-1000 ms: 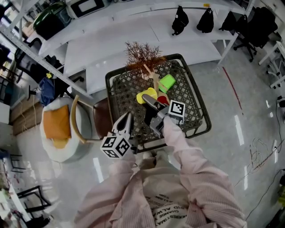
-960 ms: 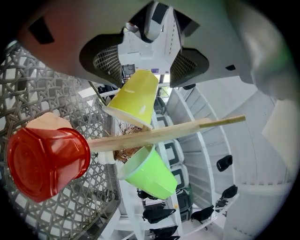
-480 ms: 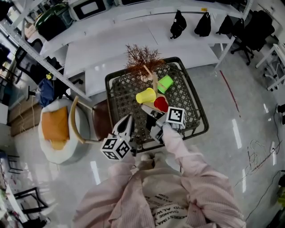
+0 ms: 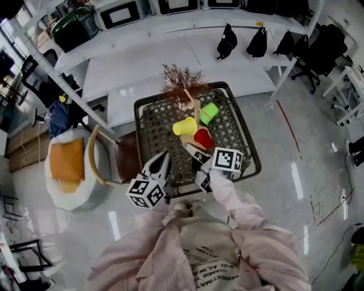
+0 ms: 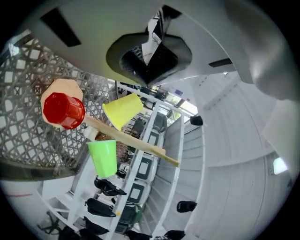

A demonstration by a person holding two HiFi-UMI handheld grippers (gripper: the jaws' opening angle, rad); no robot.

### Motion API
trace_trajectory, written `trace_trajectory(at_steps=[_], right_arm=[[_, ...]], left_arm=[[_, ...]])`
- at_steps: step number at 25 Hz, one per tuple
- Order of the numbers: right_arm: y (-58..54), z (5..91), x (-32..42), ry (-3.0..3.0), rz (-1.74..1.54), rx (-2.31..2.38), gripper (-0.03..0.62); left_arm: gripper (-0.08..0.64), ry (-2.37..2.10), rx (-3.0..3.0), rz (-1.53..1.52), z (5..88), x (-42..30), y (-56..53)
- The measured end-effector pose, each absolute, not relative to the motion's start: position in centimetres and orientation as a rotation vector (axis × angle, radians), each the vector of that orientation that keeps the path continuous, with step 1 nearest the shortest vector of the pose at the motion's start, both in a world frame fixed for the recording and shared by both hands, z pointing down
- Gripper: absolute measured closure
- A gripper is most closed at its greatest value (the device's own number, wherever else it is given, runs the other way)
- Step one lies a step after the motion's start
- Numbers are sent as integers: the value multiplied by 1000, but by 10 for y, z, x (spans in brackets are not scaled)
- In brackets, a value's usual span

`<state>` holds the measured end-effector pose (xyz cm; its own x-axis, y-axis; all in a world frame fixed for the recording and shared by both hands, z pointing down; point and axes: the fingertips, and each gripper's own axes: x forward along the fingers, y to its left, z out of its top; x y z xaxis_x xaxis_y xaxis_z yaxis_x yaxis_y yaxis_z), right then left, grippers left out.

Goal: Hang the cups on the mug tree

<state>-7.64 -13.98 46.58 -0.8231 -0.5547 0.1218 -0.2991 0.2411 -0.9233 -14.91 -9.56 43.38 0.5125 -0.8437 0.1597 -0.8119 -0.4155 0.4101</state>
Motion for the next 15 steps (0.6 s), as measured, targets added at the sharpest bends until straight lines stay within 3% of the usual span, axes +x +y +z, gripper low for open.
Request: trace_trajectory(at_steps=[7, 15], right_arm=[[-128, 442, -56, 2560, -1274, -936, 592], [-110, 405, -51, 2871, -655, -1061, 592]], left_arm=[[561, -1377, 2366, -66, 423, -150, -83], [561, -1444, 2382, -63, 413, -163, -71]])
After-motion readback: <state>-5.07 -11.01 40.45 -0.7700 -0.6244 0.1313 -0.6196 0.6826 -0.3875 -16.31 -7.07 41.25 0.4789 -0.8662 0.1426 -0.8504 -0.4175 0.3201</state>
